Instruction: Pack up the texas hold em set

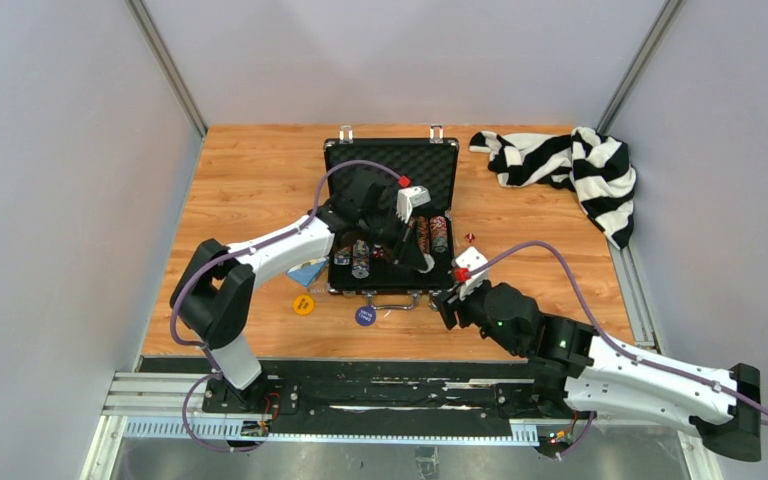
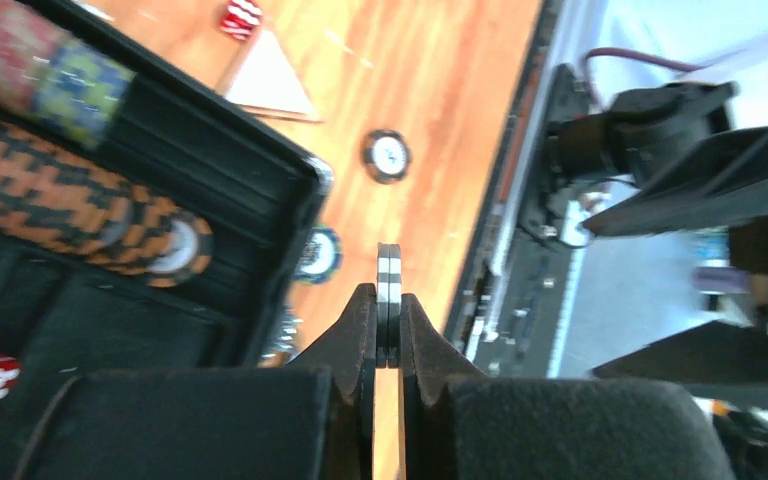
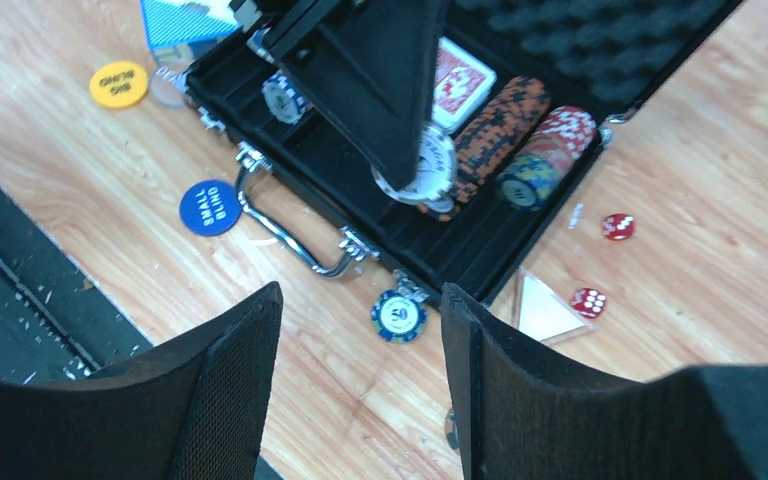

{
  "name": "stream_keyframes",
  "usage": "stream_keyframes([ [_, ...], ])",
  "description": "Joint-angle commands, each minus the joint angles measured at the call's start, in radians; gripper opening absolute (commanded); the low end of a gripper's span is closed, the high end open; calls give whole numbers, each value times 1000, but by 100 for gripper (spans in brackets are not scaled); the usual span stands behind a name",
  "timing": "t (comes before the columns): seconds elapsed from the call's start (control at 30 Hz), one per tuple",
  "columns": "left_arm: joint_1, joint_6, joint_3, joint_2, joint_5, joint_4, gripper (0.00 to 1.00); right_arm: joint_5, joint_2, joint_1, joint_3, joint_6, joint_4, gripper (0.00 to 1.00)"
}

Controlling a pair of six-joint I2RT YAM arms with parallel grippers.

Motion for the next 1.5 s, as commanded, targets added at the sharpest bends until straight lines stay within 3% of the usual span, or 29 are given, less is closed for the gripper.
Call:
stream_keyframes([
  [0.0,1,289,38,-17,-185,-141,2,92,-62,-33,-22,-42,-57,59],
  [0.23,-21,474,35,27,-250,-135,0,94,-39,-87,-45,-6,-38,59],
  [0.43,-77,505,42,69,-304,-56,0,88,-20,-102,-59,-1,-28,59],
  [0.63,-120,549,98,144,-338,-75,0,93,-55,-116,-79,5,-37,59],
  [1.13,-128,564,125,272,-466,-95,0,73,-80,-127,-96,11,-44,58],
  [1.47,-126,577,226,345,-512,-121,2,68,-86,-128,-100,13,-44,58],
])
